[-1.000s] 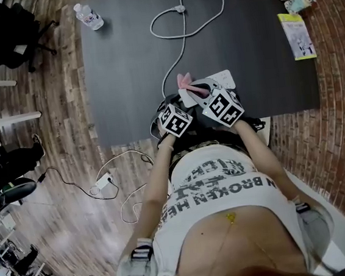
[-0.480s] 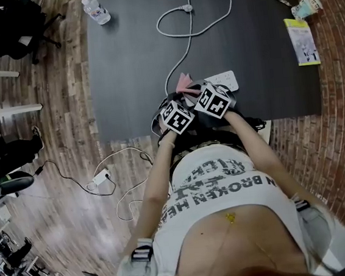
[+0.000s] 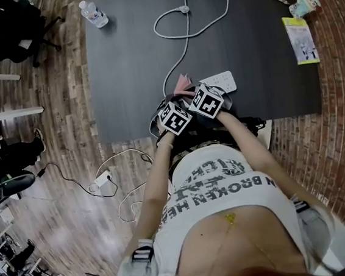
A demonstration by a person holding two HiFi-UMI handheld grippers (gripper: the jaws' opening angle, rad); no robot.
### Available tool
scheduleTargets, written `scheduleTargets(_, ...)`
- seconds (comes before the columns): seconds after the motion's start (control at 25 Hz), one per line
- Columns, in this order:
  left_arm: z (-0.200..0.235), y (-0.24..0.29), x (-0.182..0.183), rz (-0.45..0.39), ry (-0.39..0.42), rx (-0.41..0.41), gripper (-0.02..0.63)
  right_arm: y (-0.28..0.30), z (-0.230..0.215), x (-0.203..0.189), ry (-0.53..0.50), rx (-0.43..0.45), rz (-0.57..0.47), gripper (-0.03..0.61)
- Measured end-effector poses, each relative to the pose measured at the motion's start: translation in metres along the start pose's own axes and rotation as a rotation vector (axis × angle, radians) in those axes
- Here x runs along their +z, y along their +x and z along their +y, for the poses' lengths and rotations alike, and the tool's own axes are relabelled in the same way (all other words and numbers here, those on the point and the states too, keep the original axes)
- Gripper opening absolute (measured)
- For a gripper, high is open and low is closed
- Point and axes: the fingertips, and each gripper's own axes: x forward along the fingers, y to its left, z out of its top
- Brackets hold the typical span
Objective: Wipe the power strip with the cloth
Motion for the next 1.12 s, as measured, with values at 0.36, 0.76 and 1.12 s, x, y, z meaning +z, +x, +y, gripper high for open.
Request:
scheduleTargets(0.36,0.001,0.001,0.000,-0.001,-0.001,0.004,0.279,-0.004,-0.004,-0.004,0.001,-0.029,-0.021,0.017)
scheduleTargets(0.76,0.002,0.000,-0.001,-0.005,-0.005,0.004,0.279,-0.011,-0.012,-0.013,0.037,-0.056,-0.021,0.017)
scheduleTargets(1.12,0.001,0.002,-0.001,-0.009,-0.004,0.006,0.279,-0.020,-0.020,-0.024,0.056,-0.090,-0.019,0.017)
